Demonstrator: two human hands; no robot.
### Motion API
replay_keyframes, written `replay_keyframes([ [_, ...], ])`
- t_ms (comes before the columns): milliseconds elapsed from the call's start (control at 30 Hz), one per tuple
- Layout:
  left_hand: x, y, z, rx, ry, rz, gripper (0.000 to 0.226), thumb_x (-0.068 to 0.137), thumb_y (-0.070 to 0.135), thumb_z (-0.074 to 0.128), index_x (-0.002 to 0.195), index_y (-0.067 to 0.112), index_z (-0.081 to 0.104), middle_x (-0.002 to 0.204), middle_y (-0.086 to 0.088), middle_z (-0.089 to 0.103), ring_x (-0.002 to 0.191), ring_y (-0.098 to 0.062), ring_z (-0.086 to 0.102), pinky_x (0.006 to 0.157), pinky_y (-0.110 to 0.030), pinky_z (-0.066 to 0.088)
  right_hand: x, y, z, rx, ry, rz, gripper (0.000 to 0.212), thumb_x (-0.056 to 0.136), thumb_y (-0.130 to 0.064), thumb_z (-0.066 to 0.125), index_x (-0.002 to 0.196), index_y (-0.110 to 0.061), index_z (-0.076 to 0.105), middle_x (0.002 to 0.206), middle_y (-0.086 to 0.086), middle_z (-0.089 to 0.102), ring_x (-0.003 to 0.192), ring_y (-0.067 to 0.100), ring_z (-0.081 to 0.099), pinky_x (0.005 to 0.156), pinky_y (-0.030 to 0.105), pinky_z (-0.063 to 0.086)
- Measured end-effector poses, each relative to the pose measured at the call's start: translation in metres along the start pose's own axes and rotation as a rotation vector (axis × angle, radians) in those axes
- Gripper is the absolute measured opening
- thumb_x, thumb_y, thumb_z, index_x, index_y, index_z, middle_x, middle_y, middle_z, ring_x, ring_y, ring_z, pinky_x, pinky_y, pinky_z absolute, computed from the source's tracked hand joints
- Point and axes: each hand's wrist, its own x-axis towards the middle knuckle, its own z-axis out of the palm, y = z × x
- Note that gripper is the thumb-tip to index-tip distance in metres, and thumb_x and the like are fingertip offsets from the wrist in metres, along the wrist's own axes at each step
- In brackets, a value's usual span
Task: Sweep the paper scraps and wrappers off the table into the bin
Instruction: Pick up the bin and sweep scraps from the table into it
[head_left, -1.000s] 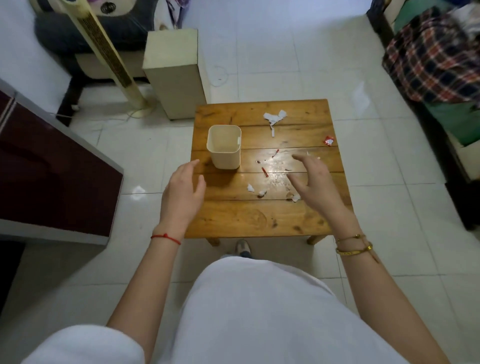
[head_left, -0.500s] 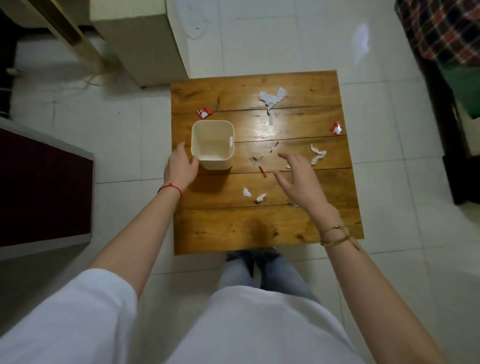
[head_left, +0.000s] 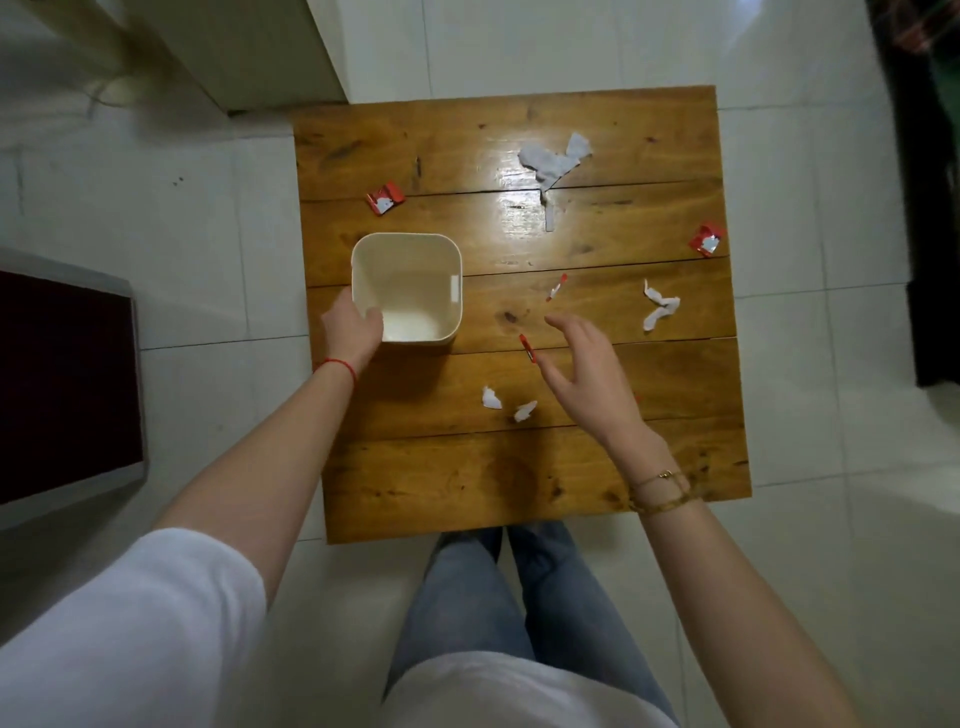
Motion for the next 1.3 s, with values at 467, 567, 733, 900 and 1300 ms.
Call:
replay_keyframes([
  [467,-0.077,-0.005,0.002,-0.055,0.038,0.019,0.040,0.091,0.003,0.039,0.126,0.013,0.055,0.120,-0.013,0.062,0.108,-0.030,0.059,0.087,-0.037,0.053,-0.033,0.017,-0.011,0.002,0.049,0.016,0.046,0.094,-0.027,0.057,0.136,-0.013,0.045,0.134,0.005,0.052,0.128,0.020,0.043,0.109,0.036,0.036],
  [567,-0.116,-0.009,0.006,-0.047,0.021,0.025,0.038,0.091,0.005,0.039,0.124,0.012,0.056,0.119,-0.013,0.062,0.106,-0.031,0.060,0.081,-0.031,0.050,-0.053,0.028,-0.021,-0.004,0.055,0.005,0.046,0.094,-0.026,0.056,0.136,-0.013,0.045,0.135,0.006,0.051,0.129,0.020,0.043,0.109,0.036,0.037],
  [733,-0.195,-0.027,0.033,-0.058,-0.015,0.068,0.033,0.093,0.012,0.043,0.122,0.012,0.060,0.115,-0.011,0.065,0.105,-0.027,0.060,0.076,-0.026,0.045,-0.094,0.060,-0.033,0.018,0.056,-0.021,0.045,0.095,-0.025,0.055,0.136,-0.011,0.045,0.135,0.008,0.051,0.129,0.021,0.043,0.109,0.038,0.037],
  [900,-0.277,-0.053,0.083,-0.085,-0.051,0.026,0.030,0.088,0.013,0.046,0.112,0.012,0.064,0.102,-0.009,0.067,0.092,-0.027,0.059,0.074,-0.029,0.045,-0.134,0.108,-0.042,0.011,0.051,-0.043,0.043,0.094,-0.023,0.056,0.134,-0.012,0.047,0.133,0.007,0.052,0.126,0.020,0.044,0.104,0.027,0.033],
  [1300,-0.398,-0.094,0.206,-0.133,-0.123,-0.088,0.035,0.087,0.012,0.047,0.118,0.013,0.064,0.105,-0.011,0.070,0.095,-0.026,0.063,0.083,-0.036,0.053,-0.183,0.193,-0.027,-0.092,-0.052,-0.198,0.045,0.095,-0.024,0.052,0.137,-0.010,0.044,0.137,0.011,0.049,0.128,0.025,0.042,0.108,0.036,0.033],
])
